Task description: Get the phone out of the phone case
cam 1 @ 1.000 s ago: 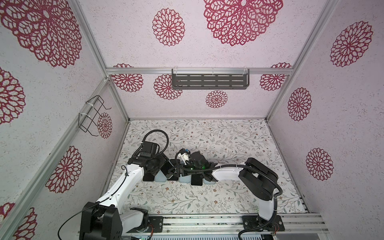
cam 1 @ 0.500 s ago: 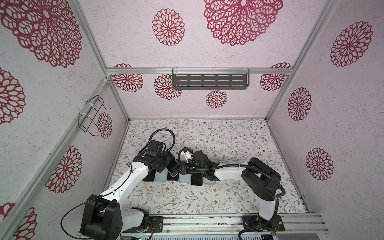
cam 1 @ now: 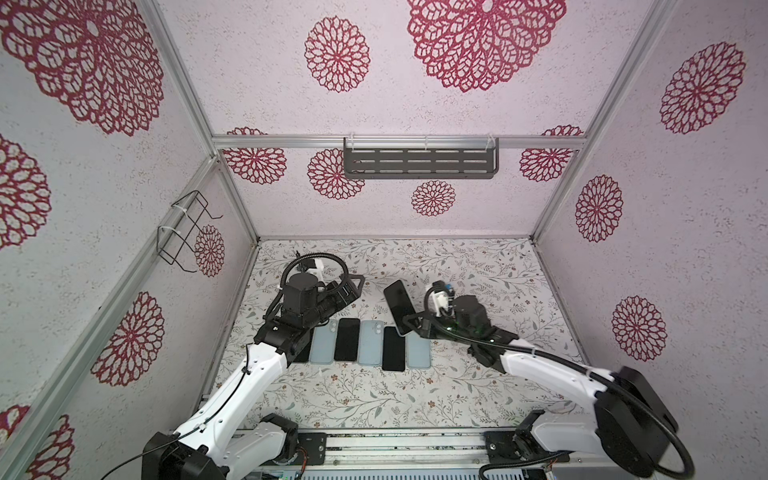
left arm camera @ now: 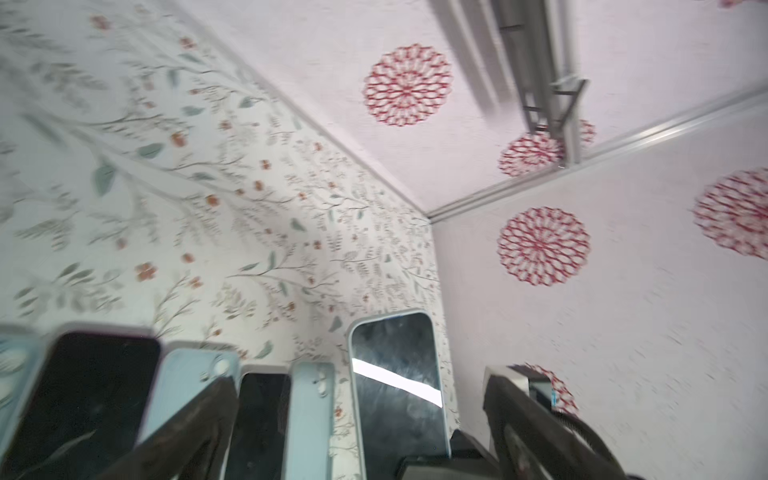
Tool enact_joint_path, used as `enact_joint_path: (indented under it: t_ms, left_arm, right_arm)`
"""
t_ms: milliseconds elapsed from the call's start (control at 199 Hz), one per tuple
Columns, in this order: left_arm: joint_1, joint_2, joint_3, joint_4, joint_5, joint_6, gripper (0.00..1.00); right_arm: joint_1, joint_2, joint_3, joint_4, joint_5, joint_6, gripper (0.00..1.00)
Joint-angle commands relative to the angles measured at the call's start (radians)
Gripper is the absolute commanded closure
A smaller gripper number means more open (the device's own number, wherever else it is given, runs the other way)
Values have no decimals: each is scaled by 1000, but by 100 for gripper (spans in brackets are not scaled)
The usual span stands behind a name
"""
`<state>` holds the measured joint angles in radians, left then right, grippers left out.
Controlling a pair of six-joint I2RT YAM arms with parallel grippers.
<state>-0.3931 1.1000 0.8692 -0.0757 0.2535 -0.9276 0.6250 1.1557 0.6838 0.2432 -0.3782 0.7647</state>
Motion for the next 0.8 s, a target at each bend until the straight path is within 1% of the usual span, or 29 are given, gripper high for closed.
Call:
enact_joint_path:
  t_ms: [0, 85, 166, 276, 341, 472, 582, 653, 728, 798]
  left_arm:
    - [-57, 93, 83, 191, 148, 142, 3]
    - [-97, 195, 151, 239, 248, 174, 3]
    - [-130, 274, 217, 268, 333, 185, 3]
    - [-161, 340, 275, 284, 422, 189, 3]
    - [-170, 351, 273, 318, 460, 183, 2]
    - [-173, 348, 247, 362, 500, 162, 1]
    - [-174, 351, 235, 397, 550, 140, 5]
    - [-175, 356, 235, 428, 599, 120, 8]
    - [-174, 360, 242, 426, 628, 117, 13]
    - [-173, 360, 249, 409, 640, 131, 20]
  right_arm:
    - [-111, -165, 6, -40, -70, -99, 100]
    - [-197, -250, -32, 76, -184, -68, 100]
    - [-235, -283, -33, 143, -253, -65, 100]
    - [-241, -286, -25, 232, -321, -46, 100]
    - [-242, -283, -22, 278, -349, -25, 100]
    - [-243, -270, -32, 359, -376, 21, 100]
    - [-242, -249, -55, 478, -415, 88, 100]
    - [-242, -237, -62, 507, -429, 103, 100]
    - [-242, -229, -80, 571, -444, 136, 100]
    - [-243, -226, -90, 610, -457, 155, 100]
